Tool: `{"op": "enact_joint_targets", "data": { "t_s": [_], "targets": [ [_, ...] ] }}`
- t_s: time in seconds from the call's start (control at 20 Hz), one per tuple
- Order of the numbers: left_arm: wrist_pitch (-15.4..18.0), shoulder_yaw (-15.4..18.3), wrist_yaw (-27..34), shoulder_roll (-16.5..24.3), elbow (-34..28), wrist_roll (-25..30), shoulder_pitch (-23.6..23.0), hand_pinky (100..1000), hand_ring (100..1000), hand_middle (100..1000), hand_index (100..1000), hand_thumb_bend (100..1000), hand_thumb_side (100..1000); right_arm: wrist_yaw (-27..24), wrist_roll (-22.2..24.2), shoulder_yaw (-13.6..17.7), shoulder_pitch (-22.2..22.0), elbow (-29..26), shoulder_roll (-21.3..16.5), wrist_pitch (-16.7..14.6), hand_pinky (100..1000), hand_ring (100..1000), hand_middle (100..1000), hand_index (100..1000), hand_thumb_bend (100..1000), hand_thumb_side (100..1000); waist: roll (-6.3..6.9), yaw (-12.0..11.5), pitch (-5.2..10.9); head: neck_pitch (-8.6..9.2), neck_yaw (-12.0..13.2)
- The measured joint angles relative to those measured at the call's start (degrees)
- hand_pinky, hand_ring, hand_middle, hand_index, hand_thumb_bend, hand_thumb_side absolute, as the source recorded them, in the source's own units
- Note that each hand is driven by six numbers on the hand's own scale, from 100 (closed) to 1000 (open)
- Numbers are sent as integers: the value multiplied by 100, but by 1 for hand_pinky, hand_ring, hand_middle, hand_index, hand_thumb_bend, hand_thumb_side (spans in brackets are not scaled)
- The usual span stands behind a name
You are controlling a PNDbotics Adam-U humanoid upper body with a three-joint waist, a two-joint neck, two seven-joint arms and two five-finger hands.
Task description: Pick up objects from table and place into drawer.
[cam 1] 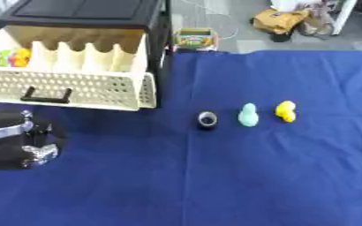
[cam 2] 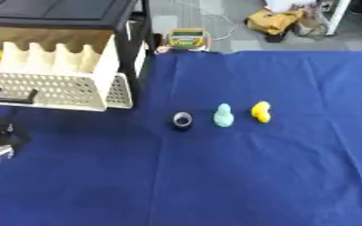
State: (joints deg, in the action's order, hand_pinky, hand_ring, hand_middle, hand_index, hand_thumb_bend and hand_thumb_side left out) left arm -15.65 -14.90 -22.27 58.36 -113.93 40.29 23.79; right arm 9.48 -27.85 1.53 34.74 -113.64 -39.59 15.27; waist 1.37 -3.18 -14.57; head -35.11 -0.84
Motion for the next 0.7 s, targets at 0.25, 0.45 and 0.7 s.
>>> {"op": "enact_joint_targets", "data": {
  "t_s": [0.25,0.45,0.7],
  "targets": [
    [33,155,-302,-4,0,168,160,410,397,377,760,100,1000,-1,4,26,-54,0,2,34,681,708,645,771,325,885,12,0,-18,20,14],
    [24,205,-414,-16,0,162,240,420,417,398,762,100,1000,-3,7,54,-92,0,5,45,680,707,642,768,326,881,26,2,-24,47,21],
    [-134,204,-470,-104,0,172,341,435,442,428,772,100,1000,-6,8,61,-99,0,11,59,679,706,639,767,328,881,27,22,-30,53,29]
  ]
}}
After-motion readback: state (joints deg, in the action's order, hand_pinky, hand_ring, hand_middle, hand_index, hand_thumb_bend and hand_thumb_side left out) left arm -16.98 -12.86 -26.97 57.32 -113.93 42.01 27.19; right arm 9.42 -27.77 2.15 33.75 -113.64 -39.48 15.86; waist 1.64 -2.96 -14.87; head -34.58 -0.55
